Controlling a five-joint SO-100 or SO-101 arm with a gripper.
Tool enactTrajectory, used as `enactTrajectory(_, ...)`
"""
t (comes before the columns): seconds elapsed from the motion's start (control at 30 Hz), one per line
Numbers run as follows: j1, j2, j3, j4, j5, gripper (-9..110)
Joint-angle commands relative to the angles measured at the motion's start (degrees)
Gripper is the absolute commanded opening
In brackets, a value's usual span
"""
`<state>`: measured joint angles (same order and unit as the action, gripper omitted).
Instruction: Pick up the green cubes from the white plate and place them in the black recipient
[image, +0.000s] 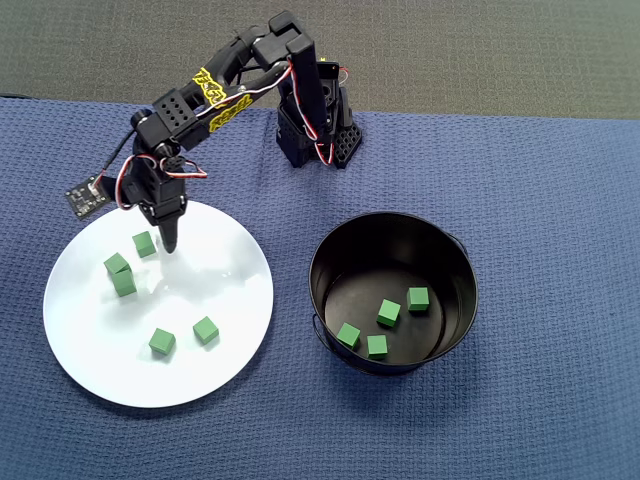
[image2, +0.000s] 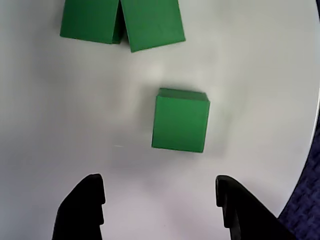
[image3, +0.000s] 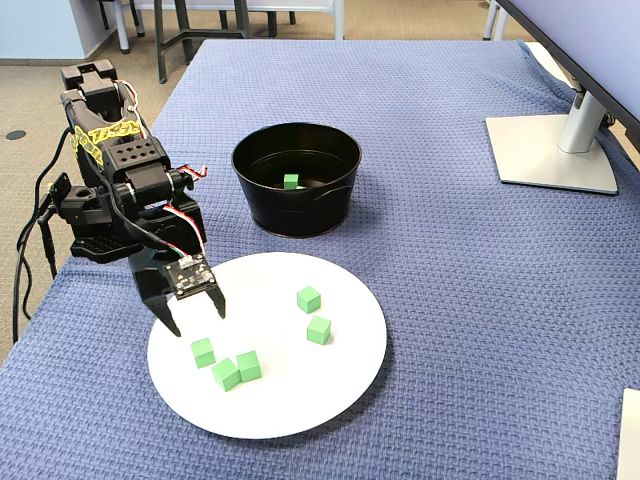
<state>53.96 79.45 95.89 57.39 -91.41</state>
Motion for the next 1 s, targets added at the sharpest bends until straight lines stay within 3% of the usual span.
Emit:
enactTrajectory(0.0,1.05,0.00,-4.22,-0.53,-2.37,21)
enactTrajectory(0.3,1.67,-2.90,-2.46,-8.44,-2.55,20)
enactTrajectory(0.97,1.58,-5.54,-1.23,-12.48,-2.37,19)
